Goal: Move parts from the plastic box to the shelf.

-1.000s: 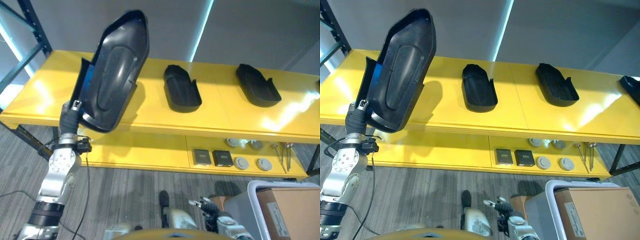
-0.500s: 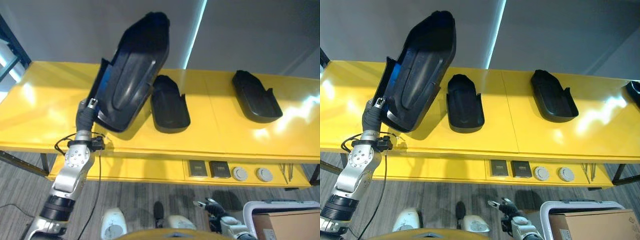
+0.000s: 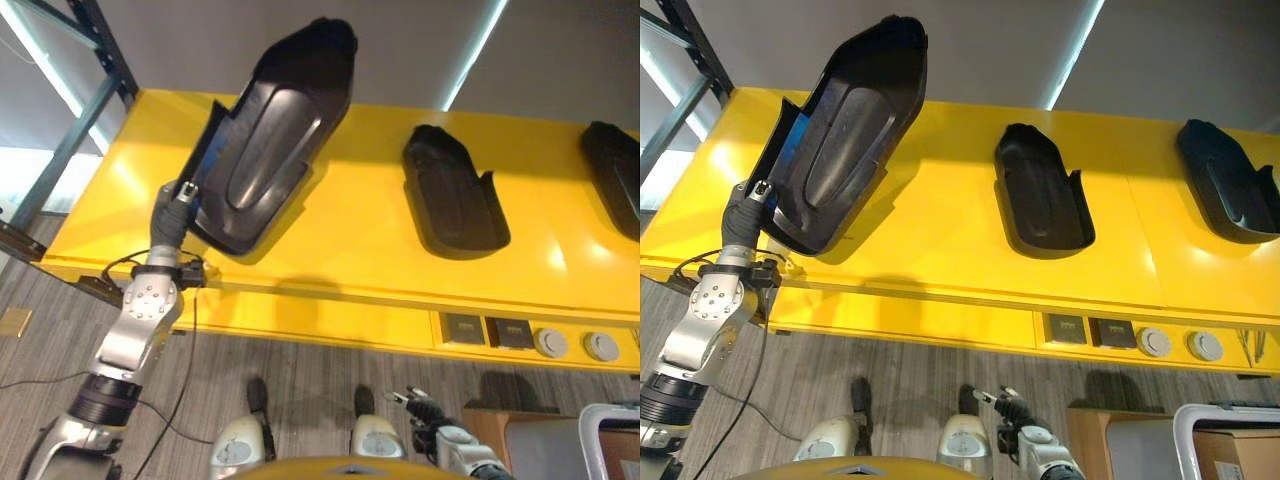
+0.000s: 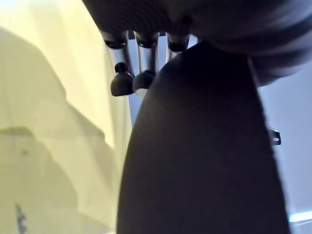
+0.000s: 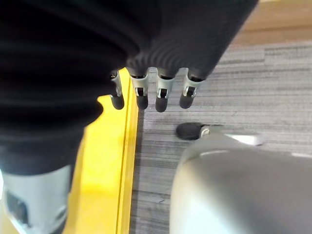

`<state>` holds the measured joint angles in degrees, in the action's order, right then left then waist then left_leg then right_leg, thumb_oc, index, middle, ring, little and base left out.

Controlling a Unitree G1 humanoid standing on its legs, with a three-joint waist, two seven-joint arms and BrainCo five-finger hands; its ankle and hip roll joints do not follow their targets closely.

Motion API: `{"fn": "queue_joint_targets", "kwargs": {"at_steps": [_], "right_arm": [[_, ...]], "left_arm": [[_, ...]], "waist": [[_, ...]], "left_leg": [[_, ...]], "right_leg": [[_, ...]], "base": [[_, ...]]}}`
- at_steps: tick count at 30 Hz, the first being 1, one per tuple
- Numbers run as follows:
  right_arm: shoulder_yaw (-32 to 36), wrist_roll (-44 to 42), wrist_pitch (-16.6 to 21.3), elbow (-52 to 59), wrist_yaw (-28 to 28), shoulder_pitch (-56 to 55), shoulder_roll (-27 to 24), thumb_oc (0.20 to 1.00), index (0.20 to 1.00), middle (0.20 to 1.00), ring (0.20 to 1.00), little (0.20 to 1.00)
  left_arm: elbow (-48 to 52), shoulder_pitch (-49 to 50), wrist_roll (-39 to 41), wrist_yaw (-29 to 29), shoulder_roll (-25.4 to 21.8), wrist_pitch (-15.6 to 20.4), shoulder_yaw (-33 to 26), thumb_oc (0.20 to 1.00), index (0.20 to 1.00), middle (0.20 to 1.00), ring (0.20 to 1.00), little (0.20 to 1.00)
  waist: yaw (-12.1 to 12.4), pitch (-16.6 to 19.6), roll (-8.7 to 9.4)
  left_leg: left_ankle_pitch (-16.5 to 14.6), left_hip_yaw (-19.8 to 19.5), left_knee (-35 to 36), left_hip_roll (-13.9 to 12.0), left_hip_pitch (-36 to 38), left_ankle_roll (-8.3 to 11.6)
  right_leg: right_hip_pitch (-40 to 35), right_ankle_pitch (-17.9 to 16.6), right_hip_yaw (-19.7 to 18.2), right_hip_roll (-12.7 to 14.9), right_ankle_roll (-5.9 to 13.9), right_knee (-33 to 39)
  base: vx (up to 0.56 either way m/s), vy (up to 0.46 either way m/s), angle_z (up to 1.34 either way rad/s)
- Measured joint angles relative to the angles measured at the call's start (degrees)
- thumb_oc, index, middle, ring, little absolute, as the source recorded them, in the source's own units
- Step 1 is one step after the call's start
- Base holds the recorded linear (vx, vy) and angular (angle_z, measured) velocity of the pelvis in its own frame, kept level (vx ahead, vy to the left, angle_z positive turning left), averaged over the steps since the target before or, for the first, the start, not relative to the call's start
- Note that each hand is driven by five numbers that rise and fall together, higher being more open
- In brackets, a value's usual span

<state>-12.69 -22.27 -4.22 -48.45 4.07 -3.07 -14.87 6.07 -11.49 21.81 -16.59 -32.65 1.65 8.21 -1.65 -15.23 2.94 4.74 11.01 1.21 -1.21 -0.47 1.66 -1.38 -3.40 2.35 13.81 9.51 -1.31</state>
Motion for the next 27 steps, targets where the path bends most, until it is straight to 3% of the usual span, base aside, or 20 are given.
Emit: {"fn": "queue_joint_targets", "kwargs": {"at_steps": [3, 5, 8, 12, 19, 27], "right_arm": [[-0.2, 0.3, -0.8, 1.0, -0.1, -0.8, 0.7, 1.0, 1.0, 1.0, 1.0, 1.0], [-0.2, 1.1, -1.1, 1.5, -0.1, -0.8, 0.5, 1.0, 1.0, 1.0, 1.0, 1.0], [-0.9, 2.6, -1.4, 3.2, -0.3, -1.6, -0.6, 1.0, 1.0, 1.0, 1.0, 1.0], [-1.0, 4.7, -3.1, 4.8, -0.3, -3.6, -4.0, 1.0, 1.0, 1.0, 1.0, 1.0], [-2.3, 4.7, -4.3, 4.6, -2.2, -4.7, -6.4, 1.0, 1.0, 1.0, 1.0, 1.0], [-3.0, 4.7, -3.3, 3.7, -2.6, -4.7, -6.0, 1.0, 1.0, 1.0, 1.0, 1.0]], "left_arm": [[-0.1, 0.0, -2.4, -0.7, -1.4, -2.6, -1.6, 0.2, 0.2, 0.2, 0.2, 0.2], [-0.3, -0.1, -2.5, -1.1, -1.9, -3.8, -1.7, 0.2, 0.2, 0.2, 0.2, 0.2], [-6.2, -2.8, -3.6, -2.6, -3.3, -7.5, -2.1, 0.2, 0.2, 0.2, 0.2, 0.2], [-20.0, -7.3, -3.9, -7.0, -5.8, -12.7, -3.7, 0.2, 0.2, 0.2, 0.2, 0.2], [-39.4, -13.7, 1.3, -14.0, -5.0, -13.9, -3.9, 0.2, 0.2, 0.2, 0.2, 0.2], [-43.0, -13.7, 1.4, -15.5, -1.5, -12.4, -3.7, 0.2, 0.2, 0.2, 0.2, 0.2]], "waist": [[-0.2, -0.1, 0.44], [-0.5, -0.1, 0.46], [-1.7, 0.2, 0.44], [-4.5, 3.3, 0.24], [-6.9, 4.4, 0.11], [-6.8, 5.5, -0.61]], "left_leg": [[-0.1, 0.1, 0.2, 0.0, 1.3, 0.2], [-0.2, 0.1, 0.1, -0.7, 1.5, 0.61], [0.1, 0.2, 0.5, -2.8, 2.5, 1.78], [1.4, 1.2, 2.8, -4.8, 3.3, 2.77], [1.8, 1.8, 3.2, -6.3, 3.8, 3.56], [1.5, 2.6, 3.2, -6.9, 4.2, 3.8]], "right_leg": [[-1.4, 0.5, 0.0, 0.1, 1.73, 0.9], [-1.8, 0.6, 0.1, -0.6, 1.75, 1.4], [-3.0, 0.3, 0.2, -2.4, 1.07, 2.8], [-3.2, -0.5, 0.1, -4.6, -0.23, 4.6], [-3.6, -1.0, -0.2, -6.3, -0.93, 5.7], [-3.4, -1.0, -1.3, -7.0, -1.1, 5.7]], "base": [[0.06, 0.036, -0.01], [0.08, 0.012, -0.04], [0.14, -0.027, -0.1], [0.07, -0.026, -0.14], [0.03, -0.03, -0.07], [-0.01, -0.031, -0.06]]}}
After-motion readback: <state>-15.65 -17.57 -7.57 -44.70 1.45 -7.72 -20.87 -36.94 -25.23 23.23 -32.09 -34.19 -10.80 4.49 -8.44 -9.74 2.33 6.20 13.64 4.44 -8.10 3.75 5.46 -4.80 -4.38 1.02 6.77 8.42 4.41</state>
